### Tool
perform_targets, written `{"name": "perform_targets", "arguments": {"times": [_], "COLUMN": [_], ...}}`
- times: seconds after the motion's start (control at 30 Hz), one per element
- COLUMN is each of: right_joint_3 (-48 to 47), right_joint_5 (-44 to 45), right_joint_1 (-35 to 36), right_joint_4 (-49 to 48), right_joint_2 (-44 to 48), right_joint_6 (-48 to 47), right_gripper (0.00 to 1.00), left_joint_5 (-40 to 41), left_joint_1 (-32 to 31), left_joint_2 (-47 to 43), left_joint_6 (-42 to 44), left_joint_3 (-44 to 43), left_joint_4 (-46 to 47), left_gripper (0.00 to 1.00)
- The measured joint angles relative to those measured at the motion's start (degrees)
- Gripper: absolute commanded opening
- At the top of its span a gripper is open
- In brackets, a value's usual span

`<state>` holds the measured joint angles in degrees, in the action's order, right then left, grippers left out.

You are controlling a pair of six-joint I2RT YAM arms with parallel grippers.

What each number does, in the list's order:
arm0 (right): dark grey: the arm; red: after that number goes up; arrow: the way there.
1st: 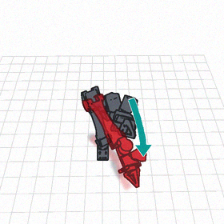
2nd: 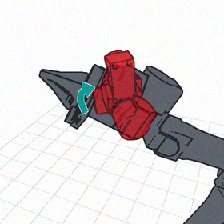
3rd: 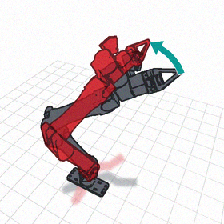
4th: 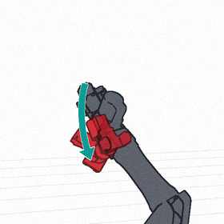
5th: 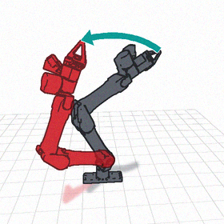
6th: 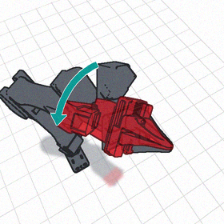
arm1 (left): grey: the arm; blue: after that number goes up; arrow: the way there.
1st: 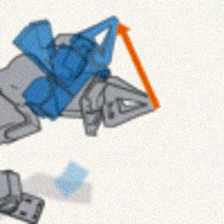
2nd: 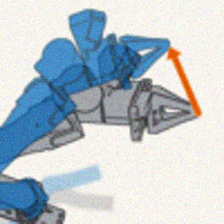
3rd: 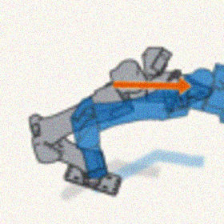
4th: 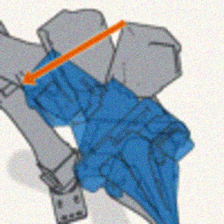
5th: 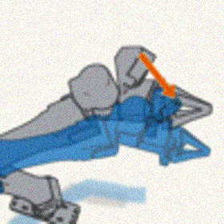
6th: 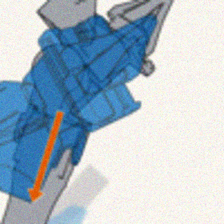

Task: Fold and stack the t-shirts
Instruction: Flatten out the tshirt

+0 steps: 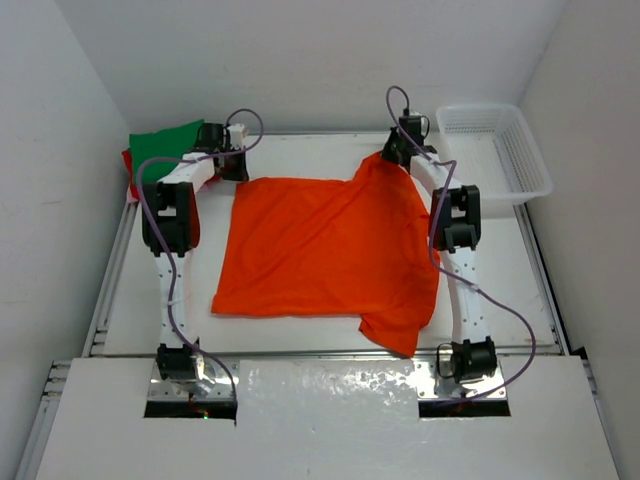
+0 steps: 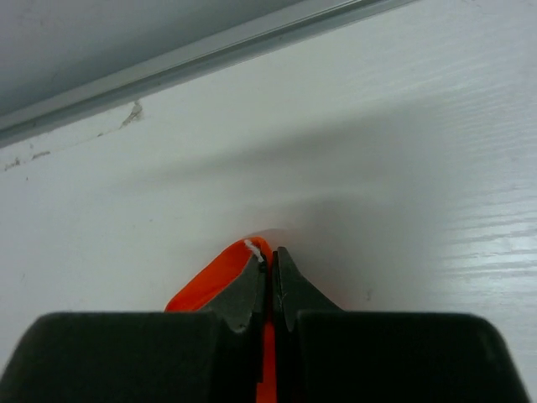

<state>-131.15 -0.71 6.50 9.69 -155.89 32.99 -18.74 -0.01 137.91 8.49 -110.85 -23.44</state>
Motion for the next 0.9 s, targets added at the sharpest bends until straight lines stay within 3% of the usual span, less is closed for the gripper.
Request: {"name": "perform_targets", "arguments": {"times": [0.4,0.43,0.53,0.67,0.8,0.9], "right_joint_3": [4.22,4.26,4.74,5.6,6.03,6.14], "right_joint_5": [0.26,0.04,-1.18,-2.51,-3.52,-4.09], "right_joint_1": [-7.32,-7.52,-7.34,-6.49,-5.86,-5.51], "right_joint_4": [-5.01,-5.35,-6.36,-6.88,-7.74,-7.89], "right_joint_2": [1.7,1.7,1.7,1.7,1.7,1.73], "right_joint_6": [6.69,7.08,8.02,8.35,8.63,8.61], "right_gripper": [0.0,0.0,0.0,0.0,0.0,0.0], "left_joint_5": [7.96,8.31,7.67,2.69,-1.73,-3.02], "left_joint_1": [1.22,1.42,1.9,1.86,1.36,0.44], "left_joint_2": [-0.98,-0.98,-0.98,-0.94,0.13,1.14], "left_joint_6": [1.31,1.31,1.7,0.46,-1.01,-1.38], "left_joint_3": [1.27,0.83,-1.6,-4.59,-7.28,-7.32], "left_joint_4": [1.57,1.44,0.17,0.55,0.87,0.87], "left_gripper": [0.0,0.09,0.49,0.51,0.63,0.65]}}
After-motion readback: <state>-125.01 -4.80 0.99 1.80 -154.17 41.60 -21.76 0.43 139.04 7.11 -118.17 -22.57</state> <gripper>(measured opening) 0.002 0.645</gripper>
